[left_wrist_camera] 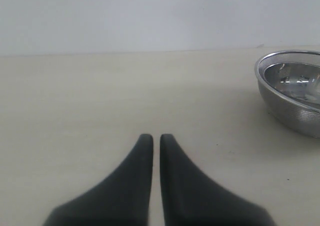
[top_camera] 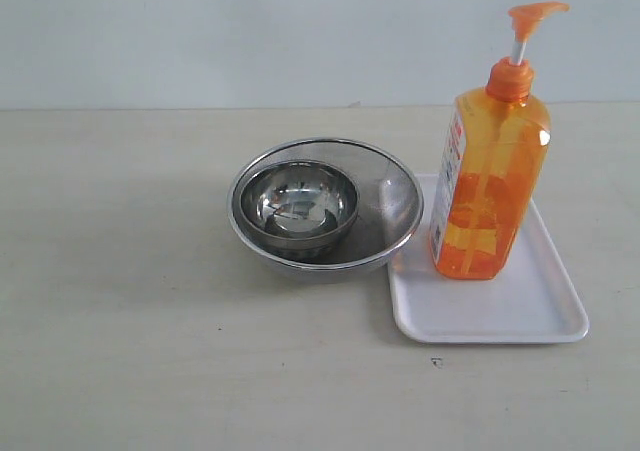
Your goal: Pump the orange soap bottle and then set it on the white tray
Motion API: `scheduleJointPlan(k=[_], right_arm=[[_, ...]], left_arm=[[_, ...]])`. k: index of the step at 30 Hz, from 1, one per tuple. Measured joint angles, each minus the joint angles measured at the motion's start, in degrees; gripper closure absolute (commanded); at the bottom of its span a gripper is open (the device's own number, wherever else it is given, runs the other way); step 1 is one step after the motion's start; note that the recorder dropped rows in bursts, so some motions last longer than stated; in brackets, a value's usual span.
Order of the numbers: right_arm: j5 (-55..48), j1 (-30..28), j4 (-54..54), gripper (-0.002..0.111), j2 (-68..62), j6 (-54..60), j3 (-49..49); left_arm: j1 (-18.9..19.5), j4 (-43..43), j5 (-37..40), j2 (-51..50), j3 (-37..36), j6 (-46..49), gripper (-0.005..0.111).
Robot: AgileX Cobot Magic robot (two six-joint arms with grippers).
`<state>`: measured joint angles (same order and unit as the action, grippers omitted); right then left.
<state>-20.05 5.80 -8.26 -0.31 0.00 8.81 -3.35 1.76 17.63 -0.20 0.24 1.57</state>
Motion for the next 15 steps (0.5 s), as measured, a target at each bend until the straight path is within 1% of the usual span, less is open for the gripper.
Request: scheduleJointPlan(k=[15], right_arm=[[0.72, 0.00, 0.00, 0.108, -0.02, 0.00, -0.10]], left_arm=[[0.00, 0.00, 0.00, 0.00, 0.00, 0.00, 0.102]])
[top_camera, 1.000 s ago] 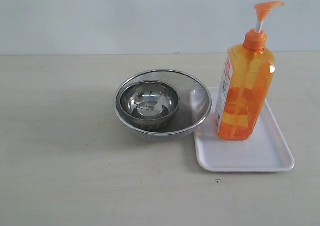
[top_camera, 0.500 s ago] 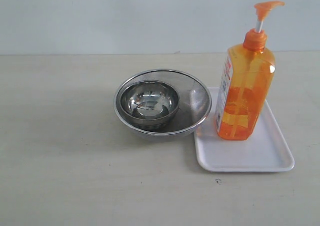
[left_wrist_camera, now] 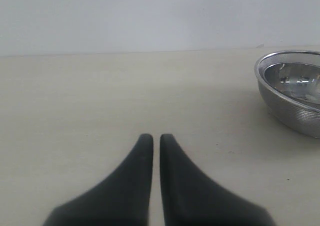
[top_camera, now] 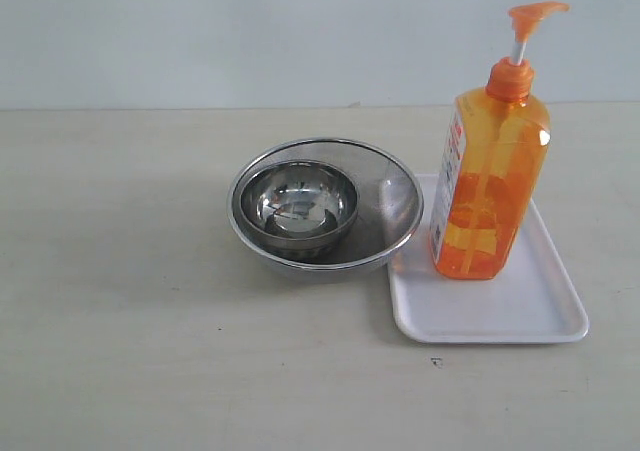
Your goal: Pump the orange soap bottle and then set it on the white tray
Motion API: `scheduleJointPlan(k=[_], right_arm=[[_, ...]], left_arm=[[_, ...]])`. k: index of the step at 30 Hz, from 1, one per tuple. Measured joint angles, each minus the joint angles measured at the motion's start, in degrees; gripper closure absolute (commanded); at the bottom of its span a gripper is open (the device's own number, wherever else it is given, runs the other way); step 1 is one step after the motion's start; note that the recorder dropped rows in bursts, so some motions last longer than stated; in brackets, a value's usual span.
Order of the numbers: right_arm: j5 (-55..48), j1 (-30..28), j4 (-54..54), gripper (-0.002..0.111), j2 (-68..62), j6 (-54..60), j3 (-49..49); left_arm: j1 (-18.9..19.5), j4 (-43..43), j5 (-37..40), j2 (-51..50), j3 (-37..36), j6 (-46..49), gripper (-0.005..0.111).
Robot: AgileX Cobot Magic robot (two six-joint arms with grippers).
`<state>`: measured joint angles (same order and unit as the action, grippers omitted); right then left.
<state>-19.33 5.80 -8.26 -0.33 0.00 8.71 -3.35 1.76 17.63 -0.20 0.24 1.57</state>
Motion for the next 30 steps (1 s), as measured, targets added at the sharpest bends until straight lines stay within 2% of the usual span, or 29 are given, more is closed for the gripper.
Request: scheduleJointPlan(k=[7, 14, 18, 30], right_arm=[[1.06, 0.00, 0.00, 0.108, 0.00, 0.00, -0.71], [10.45, 0.00, 0.26, 0.108, 0.00, 0.00, -7.93], [14.10, 0.00, 0.40, 0.108, 0.00, -0.97, -8.40], [9.87, -0.12, 0.40, 0.108, 0.00, -1.95, -8.43]], left_arm=[[0.00, 0.00, 0.00, 0.00, 0.00, 0.00, 0.102], [0.00, 0.00, 0.00, 0.00, 0.00, 0.00, 0.102], [0.00, 0.00, 0.00, 0.00, 0.00, 0.00, 0.102], [0.00, 0.00, 0.00, 0.00, 0.00, 0.00, 0.102]])
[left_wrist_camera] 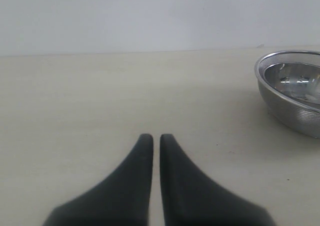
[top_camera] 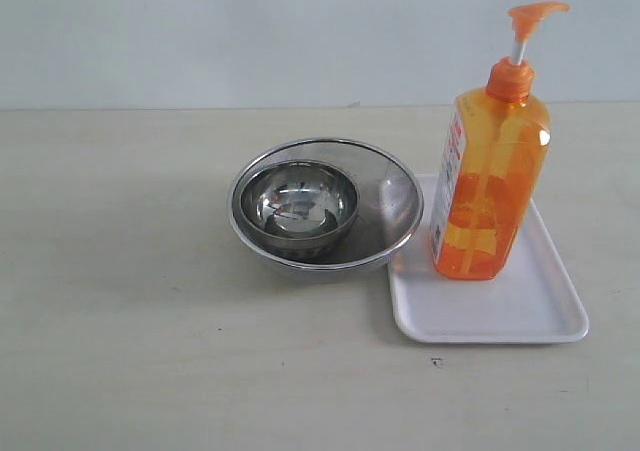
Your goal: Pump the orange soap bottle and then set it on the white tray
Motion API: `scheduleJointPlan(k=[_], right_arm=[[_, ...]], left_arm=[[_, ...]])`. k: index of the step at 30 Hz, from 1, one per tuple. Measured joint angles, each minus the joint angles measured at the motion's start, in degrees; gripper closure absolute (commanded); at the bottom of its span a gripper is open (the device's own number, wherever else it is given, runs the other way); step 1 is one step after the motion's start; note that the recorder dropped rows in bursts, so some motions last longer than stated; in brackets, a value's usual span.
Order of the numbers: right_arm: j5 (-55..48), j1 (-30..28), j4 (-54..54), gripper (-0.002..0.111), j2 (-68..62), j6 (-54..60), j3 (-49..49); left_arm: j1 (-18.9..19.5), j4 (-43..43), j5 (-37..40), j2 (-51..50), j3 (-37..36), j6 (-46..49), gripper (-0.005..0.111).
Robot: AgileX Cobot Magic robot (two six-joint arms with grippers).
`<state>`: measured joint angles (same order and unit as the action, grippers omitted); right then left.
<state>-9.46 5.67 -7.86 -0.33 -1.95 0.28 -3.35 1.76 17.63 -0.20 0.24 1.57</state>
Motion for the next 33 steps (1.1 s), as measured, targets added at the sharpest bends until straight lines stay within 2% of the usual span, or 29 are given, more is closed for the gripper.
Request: scheduleJointPlan(k=[7, 14, 20, 33], right_arm=[[-2.49, -2.38, 0.28, 0.108, 0.00, -0.04, 0.00], [-3.56, -2.38, 1.80, 0.108, 0.00, -0.15, 0.00], [-8.92, -2.38, 2.38, 0.108, 0.00, 0.75, -0.10], [-9.84, -2.38, 2.48, 0.108, 0.00, 3.06, -0.26]], left_arm=[[0.00, 0.00, 0.00, 0.00, 0.00, 0.00, 0.102], [0.00, 0.00, 0.00, 0.00, 0.00, 0.00, 0.102], [0.00, 0.00, 0.00, 0.00, 0.00, 0.00, 0.102], [0.00, 0.00, 0.00, 0.00, 0.00, 0.00, 0.102]])
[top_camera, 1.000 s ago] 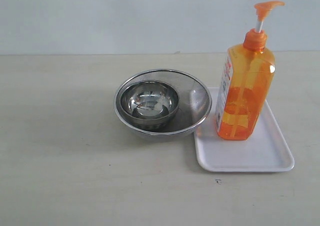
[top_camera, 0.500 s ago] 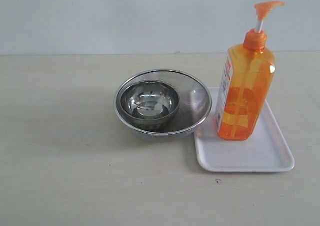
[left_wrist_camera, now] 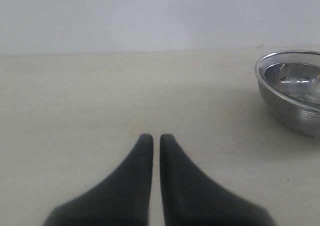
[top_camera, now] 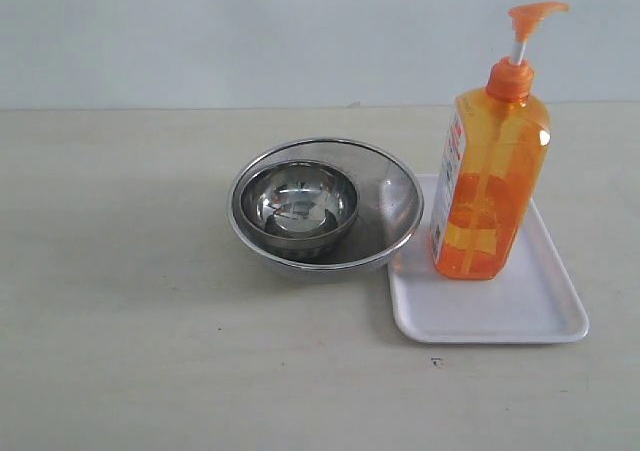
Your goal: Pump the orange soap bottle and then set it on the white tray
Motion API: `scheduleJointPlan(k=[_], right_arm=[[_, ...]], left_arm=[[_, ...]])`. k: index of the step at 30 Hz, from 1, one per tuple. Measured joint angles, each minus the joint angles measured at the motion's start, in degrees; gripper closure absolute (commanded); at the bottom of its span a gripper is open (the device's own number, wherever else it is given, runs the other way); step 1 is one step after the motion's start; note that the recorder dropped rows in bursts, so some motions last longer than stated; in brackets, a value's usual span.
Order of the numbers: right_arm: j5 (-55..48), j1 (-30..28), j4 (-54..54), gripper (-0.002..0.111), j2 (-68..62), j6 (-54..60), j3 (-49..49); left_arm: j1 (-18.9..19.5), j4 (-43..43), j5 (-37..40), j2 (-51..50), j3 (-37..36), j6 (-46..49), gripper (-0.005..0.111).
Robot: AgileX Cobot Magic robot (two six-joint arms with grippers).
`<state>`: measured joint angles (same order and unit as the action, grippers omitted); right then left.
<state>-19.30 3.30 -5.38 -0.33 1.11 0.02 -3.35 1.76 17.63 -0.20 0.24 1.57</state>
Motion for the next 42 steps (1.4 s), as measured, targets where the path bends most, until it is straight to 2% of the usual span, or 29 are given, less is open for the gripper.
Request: scheduleJointPlan(k=[42], right_arm=[[-0.89, 0.00, 0.12, 0.108, 0.05, 0.31, 0.00]], left_arm=[[0.00, 0.00, 0.00, 0.00, 0.00, 0.00, 0.102]])
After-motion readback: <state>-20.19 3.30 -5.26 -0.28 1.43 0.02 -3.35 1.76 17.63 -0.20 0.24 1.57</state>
